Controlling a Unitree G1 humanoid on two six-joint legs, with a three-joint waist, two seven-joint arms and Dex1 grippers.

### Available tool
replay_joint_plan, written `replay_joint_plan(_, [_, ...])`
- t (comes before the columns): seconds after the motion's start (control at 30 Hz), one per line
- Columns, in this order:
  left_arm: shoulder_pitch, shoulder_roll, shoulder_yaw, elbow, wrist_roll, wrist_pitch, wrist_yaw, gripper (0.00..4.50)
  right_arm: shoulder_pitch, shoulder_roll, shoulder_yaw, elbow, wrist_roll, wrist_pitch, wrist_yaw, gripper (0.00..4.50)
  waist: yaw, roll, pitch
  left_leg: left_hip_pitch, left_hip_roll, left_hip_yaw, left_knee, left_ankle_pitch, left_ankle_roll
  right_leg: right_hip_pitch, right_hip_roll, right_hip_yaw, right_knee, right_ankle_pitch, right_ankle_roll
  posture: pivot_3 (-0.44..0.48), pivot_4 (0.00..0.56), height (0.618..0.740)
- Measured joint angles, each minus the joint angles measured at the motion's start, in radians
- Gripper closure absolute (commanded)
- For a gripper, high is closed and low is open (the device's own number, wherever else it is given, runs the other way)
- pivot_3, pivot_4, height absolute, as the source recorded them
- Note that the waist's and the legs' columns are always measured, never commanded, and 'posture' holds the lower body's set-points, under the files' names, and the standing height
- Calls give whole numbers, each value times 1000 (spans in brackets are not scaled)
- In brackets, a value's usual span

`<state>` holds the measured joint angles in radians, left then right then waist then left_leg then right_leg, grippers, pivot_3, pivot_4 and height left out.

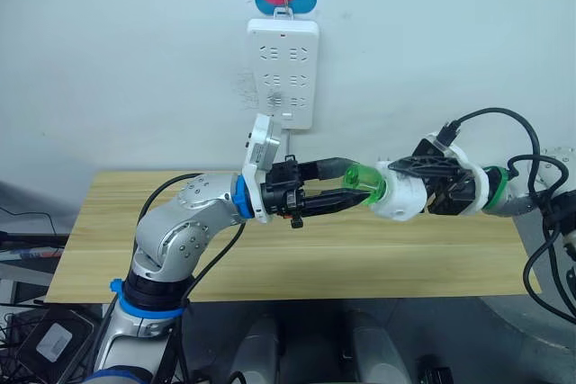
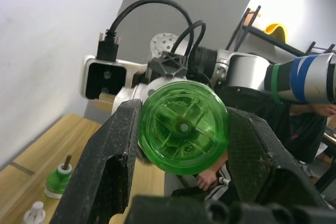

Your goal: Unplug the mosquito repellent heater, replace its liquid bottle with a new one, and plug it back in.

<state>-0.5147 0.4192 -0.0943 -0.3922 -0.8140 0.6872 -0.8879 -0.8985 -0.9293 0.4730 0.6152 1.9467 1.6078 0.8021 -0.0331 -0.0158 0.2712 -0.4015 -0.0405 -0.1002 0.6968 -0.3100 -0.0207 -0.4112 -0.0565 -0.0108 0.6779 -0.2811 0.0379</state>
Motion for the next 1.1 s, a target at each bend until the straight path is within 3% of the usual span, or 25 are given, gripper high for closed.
replay_joint_plan(0.37, [-7, -6, -17, 2, 25, -38, -17, 2276, 61, -3, -95, -59, 0, -6, -35, 1309, -1, 0, 0, 0, 0, 0, 0, 0, 1, 0, 0, 0, 0, 0, 0, -100, 273, 740])
replay_joint_plan(0.6, [7, 16, -25, 1, 44, -31, -12, 200, 71, 49, -168, -59, -1, -3, -130, 1309, 0, 0, 0, 0, 0, 0, 0, 0, 0, 0, 0, 0, 0, 0, 0, -95, 270, 740])
replay_joint_plan(0.7, [7, 16, -26, 1, 60, -39, -4, 11, 104, 83, -227, -62, -1, -5, -190, 1309, 0, 0, 0, 0, 0, 0, 0, 0, 0, 0, 0, 0, 0, 0, 0, -94, 270, 740])
replay_joint_plan(0.77, [7, 25, -30, 2, 81, -44, -9, 11, 171, 135, -320, -115, 0, -46, -282, 1309, 0, 0, 0, 0, 0, -1, 0, 0, 0, 1, 0, -1, 0, 0, 0, -92, 269, 740])
replay_joint_plan(0.83, [4, 70, -41, 5, 121, -61, -32, 11, 345, 303, -523, -326, 2, -195, -561, 1309, 0, -2, -1, 1, 2, -3, -2, 0, -1, 1, 2, -2, 2, 0, 0, -87, 268, 740])
replay_joint_plan(0.93, [1, 139, -58, 7, 178, -104, -90, 11, 522, 520, -608, -579, -5, -390, -985, 1309, -2, 6, 3, -1, 1, 0, -3, 1, -2, -3, 1, 1, 3, 0, 0, -87, 267, 740])
replay_joint_plan(1.03, [15, 289, -113, 36, 316, -212, -189, 11, 469, 411, -604, -705, -5, -442, -1170, 1309, -18, 10, 5, -1, -2, 8, -1, 3, -1, -5, 0, 4, 2, 0, 1, -102, 261, 740])
replay_joint_plan(1.1, [19, 321, -111, 77, 369, -254, -209, 11, 433, 336, -604, -773, -2, -456, -1231, 1309, -22, 8, 4, 1, -1, 6, -1, 3, 0, -2, 0, 4, 1, 0, 1, -108, 261, 740])
